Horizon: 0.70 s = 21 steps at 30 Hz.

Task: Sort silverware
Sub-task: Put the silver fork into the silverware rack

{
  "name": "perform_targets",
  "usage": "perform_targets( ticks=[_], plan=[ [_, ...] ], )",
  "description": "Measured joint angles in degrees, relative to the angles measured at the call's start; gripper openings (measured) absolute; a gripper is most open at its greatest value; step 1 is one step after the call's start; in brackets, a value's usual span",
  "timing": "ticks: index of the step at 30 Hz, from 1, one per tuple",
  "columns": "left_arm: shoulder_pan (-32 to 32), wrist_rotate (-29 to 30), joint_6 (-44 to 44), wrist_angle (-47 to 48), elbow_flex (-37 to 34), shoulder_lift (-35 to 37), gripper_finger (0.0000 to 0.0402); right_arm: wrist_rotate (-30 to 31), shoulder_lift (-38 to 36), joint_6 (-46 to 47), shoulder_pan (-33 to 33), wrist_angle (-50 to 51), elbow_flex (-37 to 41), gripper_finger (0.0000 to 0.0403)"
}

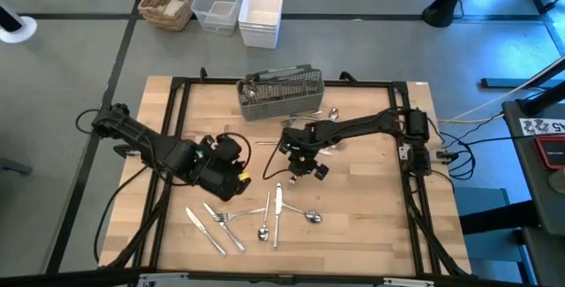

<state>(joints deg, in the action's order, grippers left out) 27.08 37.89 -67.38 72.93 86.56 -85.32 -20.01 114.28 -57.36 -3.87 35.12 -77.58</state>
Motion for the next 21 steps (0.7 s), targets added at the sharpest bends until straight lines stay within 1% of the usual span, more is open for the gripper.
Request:
perform_targets(
  ticks=[6,11,14,19,21],
  plan=[
    [3.5,3.0,-3.0,0.0,0.0,0.0,0.0104,0.9,2.9,1.6,0.5,-1.9,0.0,0.0112],
    [5.2,3.7,-4.6,0.0,0.0,0.0,0.0104,0.3,3.6,2.1,0.5,-2.3,-0.1,0.0109],
    [5.9,4.5,-4.9,0.0,0.0,0.0,0.0104,0.5,3.6,3.3,0.5,-2.4,-0.1,0.0088],
    [6.3,5.3,-4.9,0.0,0.0,0.0,0.0104,-0.5,3.6,5.4,0.5,-2.6,-0.1,0.0024],
    [6.3,5.3,-4.9,0.0,0.0,0.0,0.0104,-0.6,3.6,7.1,0.5,-2.5,-0.1,0.0009]
  ],
)
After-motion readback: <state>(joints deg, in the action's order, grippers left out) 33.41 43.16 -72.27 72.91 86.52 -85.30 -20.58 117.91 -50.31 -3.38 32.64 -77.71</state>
